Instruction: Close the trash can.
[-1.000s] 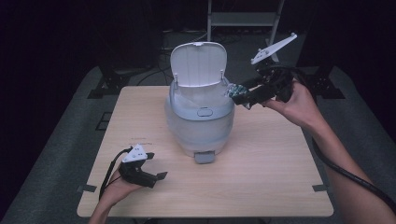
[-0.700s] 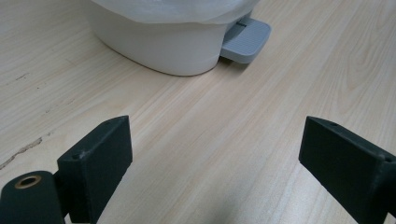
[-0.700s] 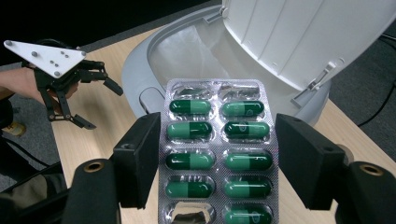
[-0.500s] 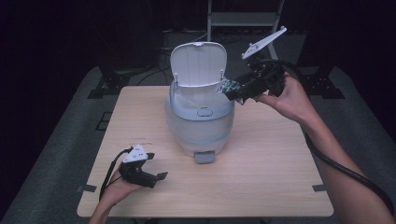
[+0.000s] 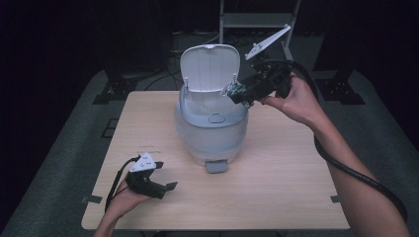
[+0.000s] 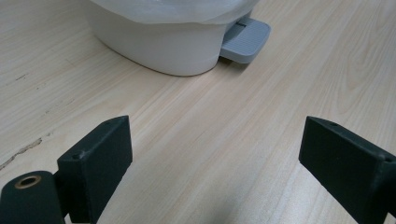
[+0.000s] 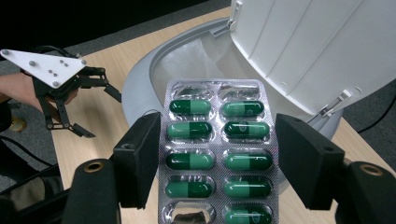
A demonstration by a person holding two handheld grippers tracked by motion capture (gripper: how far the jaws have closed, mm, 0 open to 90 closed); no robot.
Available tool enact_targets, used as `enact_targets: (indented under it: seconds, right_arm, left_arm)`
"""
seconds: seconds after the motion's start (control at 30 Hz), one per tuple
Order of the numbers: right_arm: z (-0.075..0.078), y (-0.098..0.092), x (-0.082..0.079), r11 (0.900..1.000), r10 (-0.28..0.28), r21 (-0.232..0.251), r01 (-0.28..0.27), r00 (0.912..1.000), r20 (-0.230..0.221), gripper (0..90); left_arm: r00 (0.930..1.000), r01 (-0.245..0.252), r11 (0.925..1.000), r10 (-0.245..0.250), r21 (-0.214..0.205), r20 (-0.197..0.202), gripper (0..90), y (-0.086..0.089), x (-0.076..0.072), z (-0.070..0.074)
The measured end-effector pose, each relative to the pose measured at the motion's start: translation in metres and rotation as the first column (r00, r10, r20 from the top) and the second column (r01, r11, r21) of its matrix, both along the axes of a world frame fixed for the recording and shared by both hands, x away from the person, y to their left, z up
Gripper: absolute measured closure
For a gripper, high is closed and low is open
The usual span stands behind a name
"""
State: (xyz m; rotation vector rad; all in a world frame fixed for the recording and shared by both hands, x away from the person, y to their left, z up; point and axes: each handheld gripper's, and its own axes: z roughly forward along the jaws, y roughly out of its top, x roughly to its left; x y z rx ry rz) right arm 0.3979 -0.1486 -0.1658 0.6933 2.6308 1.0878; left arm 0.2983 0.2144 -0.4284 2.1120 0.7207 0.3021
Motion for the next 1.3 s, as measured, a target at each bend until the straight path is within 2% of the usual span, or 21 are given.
enact_targets:
  seconds: [0.83, 1.3]
  right_arm:
    - [0.002, 0.023, 0.013, 0.9997, 0.023, -0.013, -0.023, 0.9997, -0.004, 32.4]
    - [-0.002, 0.037, 0.022, 0.9990, 0.039, -0.020, -0.039, 0.9992, -0.012, 32.4]
  left_arm:
    - [1.0000, -0.001, 1.0000, 0.001, -0.004, -0.002, 8.8, 0.001, 0.000, 0.000]
    - [1.0000, 0.001, 1.0000, -0.001, -0.005, -0.003, 8.8, 0.002, 0.000, 0.001]
